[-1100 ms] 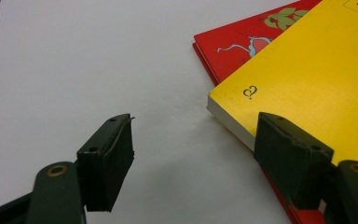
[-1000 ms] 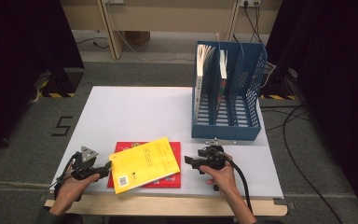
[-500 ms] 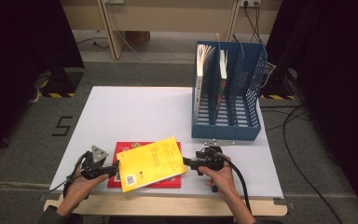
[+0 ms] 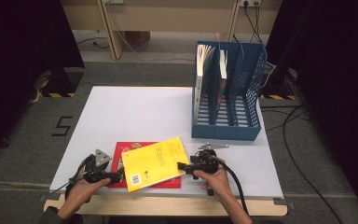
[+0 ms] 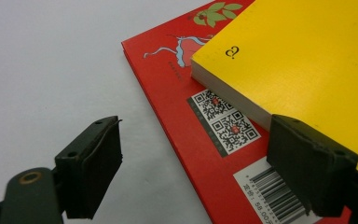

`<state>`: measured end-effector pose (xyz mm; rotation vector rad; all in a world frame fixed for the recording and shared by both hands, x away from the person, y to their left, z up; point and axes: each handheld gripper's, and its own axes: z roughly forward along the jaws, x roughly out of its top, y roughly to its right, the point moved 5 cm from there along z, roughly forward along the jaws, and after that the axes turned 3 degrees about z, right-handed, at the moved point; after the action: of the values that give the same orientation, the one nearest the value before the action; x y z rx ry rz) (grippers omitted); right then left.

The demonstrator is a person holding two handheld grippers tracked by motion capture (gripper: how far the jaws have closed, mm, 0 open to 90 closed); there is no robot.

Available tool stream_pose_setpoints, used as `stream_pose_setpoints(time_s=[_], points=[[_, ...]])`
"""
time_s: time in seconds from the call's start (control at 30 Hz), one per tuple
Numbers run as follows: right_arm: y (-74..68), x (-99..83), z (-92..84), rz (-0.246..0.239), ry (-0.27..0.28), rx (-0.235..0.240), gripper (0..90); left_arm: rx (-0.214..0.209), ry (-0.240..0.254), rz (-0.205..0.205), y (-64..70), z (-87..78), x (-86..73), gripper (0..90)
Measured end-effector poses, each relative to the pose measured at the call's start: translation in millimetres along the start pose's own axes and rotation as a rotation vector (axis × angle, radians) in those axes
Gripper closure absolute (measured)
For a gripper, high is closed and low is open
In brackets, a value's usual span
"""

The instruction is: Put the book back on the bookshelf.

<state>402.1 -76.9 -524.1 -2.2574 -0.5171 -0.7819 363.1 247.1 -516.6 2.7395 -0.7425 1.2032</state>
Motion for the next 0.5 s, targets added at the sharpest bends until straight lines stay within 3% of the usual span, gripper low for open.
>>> stream_pose_setpoints(time_s=[0.13,0.23,0.33,0.43,0.5], points=[[-7.1,-3.7,1.3,0.018,-0.016,0.042,26.2,-0.006,-0.003,0.004,0.2,-0.3,-1.3,17.1],[-10.6,-7.5,0.4,0.003,-0.013,0.021,26.3,-0.01,-0.003,-0.004,0.1,0.1,-1.4,16.9],[-10.4,-7.7,-0.6,0.035,-0.007,0.03,26.6,-0.006,-0.003,0.001,1.1,-0.6,-1.4,18.1],[-9.0,-4.8,-2.8,0.127,0.035,0.064,29.0,0.002,-0.006,-0.001,2.1,-0.4,-0.9,18.3],[-9.3,-1.6,-5.2,0.12,0.061,0.064,30.6,0.001,-0.006,-0.004,1.9,-0.3,-0.9,18.7]])
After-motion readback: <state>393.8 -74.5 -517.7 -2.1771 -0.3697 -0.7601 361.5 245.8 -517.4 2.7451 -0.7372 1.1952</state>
